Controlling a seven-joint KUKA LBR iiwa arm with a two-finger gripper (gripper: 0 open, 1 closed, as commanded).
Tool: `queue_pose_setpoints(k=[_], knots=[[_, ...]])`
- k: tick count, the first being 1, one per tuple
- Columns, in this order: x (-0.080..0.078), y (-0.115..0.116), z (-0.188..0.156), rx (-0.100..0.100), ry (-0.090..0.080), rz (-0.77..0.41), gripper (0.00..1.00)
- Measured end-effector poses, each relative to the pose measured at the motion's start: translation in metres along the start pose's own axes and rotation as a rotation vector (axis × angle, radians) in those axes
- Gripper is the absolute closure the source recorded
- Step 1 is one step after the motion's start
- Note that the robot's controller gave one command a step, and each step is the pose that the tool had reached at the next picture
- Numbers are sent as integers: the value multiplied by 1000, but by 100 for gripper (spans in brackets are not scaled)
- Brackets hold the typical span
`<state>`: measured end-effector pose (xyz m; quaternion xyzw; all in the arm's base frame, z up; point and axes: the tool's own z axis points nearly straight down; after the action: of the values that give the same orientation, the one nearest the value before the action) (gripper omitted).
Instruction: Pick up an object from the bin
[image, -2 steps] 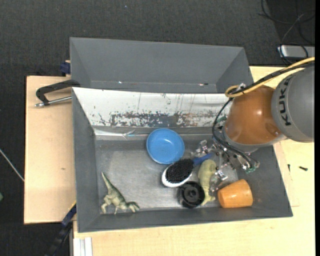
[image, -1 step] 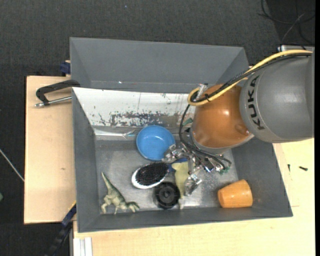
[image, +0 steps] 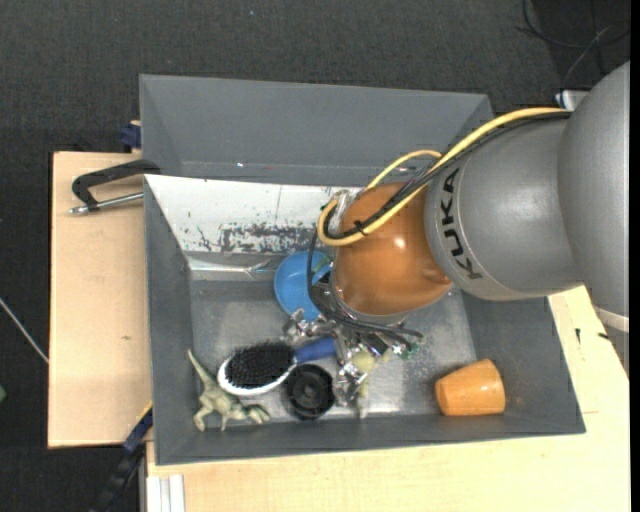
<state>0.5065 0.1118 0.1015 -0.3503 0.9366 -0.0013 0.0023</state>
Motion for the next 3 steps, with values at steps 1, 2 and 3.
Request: queue_pose_setpoints(k=[1, 2, 3], knots=[[-59, 31, 24, 28, -20, -601, 0], [-47, 38, 23, 27, -38, -860, 0], [-47, 38, 22, 27, -38, -858, 100]])
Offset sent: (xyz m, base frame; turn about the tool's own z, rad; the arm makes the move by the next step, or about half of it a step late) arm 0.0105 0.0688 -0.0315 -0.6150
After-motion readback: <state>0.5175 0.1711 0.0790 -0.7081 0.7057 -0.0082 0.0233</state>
